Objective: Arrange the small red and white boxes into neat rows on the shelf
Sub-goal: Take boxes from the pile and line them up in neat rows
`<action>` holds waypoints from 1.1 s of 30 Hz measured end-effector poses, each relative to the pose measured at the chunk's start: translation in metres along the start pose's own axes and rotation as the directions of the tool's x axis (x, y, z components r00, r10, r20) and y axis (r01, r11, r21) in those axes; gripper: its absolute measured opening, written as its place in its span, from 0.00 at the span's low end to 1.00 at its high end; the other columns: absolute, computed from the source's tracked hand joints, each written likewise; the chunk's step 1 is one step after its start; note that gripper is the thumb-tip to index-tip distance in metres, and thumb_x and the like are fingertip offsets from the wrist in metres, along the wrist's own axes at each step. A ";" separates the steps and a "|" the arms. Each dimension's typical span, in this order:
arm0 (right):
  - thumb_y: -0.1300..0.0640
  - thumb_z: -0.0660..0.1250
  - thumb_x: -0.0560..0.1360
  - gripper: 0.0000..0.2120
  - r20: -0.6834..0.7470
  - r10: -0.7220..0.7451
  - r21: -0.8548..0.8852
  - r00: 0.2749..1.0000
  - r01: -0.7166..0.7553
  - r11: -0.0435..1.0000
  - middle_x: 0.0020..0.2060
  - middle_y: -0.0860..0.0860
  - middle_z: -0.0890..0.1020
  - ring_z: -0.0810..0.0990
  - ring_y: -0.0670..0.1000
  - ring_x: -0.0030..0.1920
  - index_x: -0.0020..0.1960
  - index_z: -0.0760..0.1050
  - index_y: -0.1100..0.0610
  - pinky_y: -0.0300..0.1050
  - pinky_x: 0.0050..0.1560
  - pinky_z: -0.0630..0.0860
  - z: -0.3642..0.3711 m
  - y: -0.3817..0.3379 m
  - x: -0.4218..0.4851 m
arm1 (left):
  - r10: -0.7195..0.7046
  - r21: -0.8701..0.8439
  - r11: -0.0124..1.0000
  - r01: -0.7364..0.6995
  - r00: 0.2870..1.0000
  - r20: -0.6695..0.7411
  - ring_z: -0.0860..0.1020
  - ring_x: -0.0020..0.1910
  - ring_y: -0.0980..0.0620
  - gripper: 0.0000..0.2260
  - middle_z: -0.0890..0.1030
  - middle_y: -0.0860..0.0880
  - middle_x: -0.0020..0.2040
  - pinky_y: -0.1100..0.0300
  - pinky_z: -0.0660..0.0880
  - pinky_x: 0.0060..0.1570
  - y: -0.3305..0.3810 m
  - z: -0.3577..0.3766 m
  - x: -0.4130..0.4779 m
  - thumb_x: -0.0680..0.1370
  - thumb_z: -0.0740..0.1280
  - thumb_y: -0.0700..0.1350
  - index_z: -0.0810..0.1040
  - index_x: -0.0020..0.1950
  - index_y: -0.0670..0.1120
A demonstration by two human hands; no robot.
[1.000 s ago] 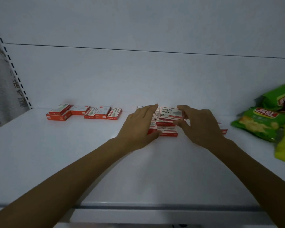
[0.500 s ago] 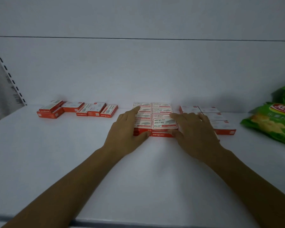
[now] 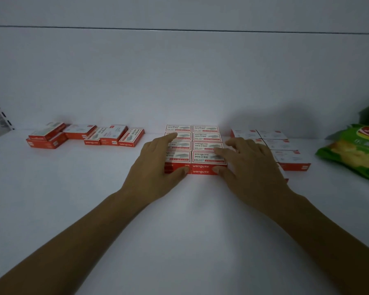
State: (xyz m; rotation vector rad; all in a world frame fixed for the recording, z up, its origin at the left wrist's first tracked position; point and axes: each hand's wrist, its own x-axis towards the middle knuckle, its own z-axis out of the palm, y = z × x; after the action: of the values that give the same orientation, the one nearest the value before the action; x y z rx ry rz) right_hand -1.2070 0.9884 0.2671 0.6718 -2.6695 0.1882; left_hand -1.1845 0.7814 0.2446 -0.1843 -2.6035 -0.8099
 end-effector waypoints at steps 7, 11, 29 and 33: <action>0.53 0.70 0.71 0.12 -0.100 -0.045 0.074 0.994 0.053 0.996 0.50 0.54 0.82 0.80 0.58 0.49 0.53 0.80 0.55 0.56 0.56 0.70 0.004 -0.004 0.001 | -0.020 -0.038 0.999 0.021 1.000 0.024 0.68 0.66 0.54 0.33 0.67 0.53 0.70 0.56 0.68 0.64 0.002 0.000 -0.001 0.73 0.70 0.52 0.58 0.73 0.52; 0.54 0.70 0.71 0.12 -0.093 -0.038 0.125 0.995 0.049 0.991 0.49 0.54 0.83 0.81 0.57 0.47 0.53 0.80 0.57 0.52 0.54 0.73 0.008 -0.004 0.001 | 0.020 -0.054 0.998 -0.019 1.000 0.023 0.70 0.60 0.60 0.29 0.69 0.55 0.67 0.66 0.68 0.57 0.000 0.000 -0.003 0.74 0.68 0.51 0.60 0.72 0.51; 0.50 0.57 0.78 0.13 -0.024 -0.039 0.049 0.999 0.040 0.998 0.59 0.49 0.77 0.75 0.50 0.58 0.60 0.72 0.51 0.50 0.67 0.59 -0.023 -0.032 0.000 | 0.115 0.254 0.959 -0.127 0.992 0.060 0.62 0.71 0.49 0.29 0.64 0.48 0.73 0.52 0.63 0.68 0.005 -0.012 -0.015 0.76 0.62 0.58 0.60 0.73 0.47; 0.54 0.61 0.76 0.12 -0.115 -0.123 0.104 0.986 0.135 0.985 0.57 0.51 0.78 0.76 0.52 0.55 0.58 0.74 0.54 0.48 0.59 0.68 -0.025 -0.074 0.007 | 0.207 0.385 0.896 -0.223 0.975 0.082 0.63 0.71 0.47 0.30 0.64 0.48 0.73 0.49 0.63 0.67 -0.012 -0.042 -0.029 0.75 0.58 0.62 0.61 0.73 0.49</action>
State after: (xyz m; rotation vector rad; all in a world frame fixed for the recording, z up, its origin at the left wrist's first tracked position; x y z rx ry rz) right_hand -1.1688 0.9264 0.2955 0.8423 -2.5170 0.3303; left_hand -1.1468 0.7476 0.2581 -0.3651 -2.6556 -0.1997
